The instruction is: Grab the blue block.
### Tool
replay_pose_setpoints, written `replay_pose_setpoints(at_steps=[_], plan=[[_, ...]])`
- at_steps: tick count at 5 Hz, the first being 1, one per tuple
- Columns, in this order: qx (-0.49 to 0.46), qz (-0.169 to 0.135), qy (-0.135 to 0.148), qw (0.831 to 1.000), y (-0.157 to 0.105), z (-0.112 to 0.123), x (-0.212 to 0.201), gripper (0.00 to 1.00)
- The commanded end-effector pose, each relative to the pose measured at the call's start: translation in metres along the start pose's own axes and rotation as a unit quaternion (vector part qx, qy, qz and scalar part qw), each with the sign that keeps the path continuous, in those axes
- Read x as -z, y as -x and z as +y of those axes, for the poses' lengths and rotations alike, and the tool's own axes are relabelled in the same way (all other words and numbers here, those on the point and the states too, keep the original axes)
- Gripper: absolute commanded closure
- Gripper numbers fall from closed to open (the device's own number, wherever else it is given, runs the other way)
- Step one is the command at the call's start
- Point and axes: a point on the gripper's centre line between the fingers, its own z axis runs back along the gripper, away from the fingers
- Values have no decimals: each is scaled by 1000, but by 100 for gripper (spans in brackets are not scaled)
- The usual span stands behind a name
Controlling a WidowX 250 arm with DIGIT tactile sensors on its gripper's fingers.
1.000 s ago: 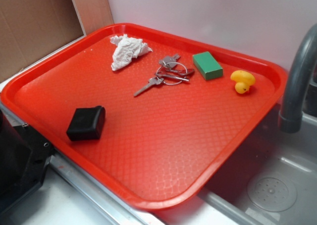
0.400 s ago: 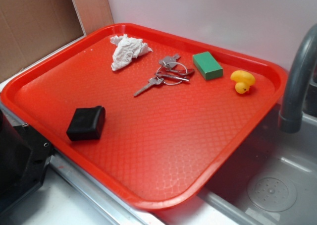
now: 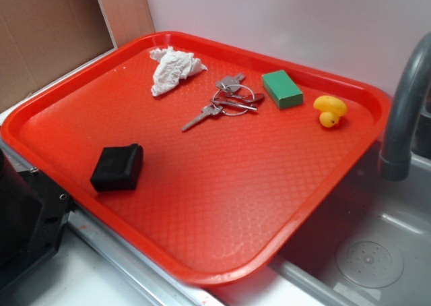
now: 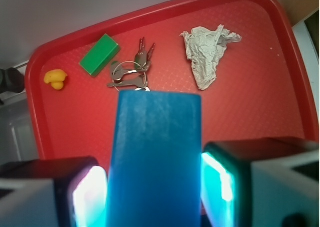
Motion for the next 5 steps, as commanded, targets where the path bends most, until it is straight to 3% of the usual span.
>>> replay_pose_setpoints(at_steps=[1,3,5], plan=[[1,3,-3,1000,-3,25,-5,100],[1,27,-26,999,-6,23,25,100],[-5,28,-29,999,-5,25,29,100]])
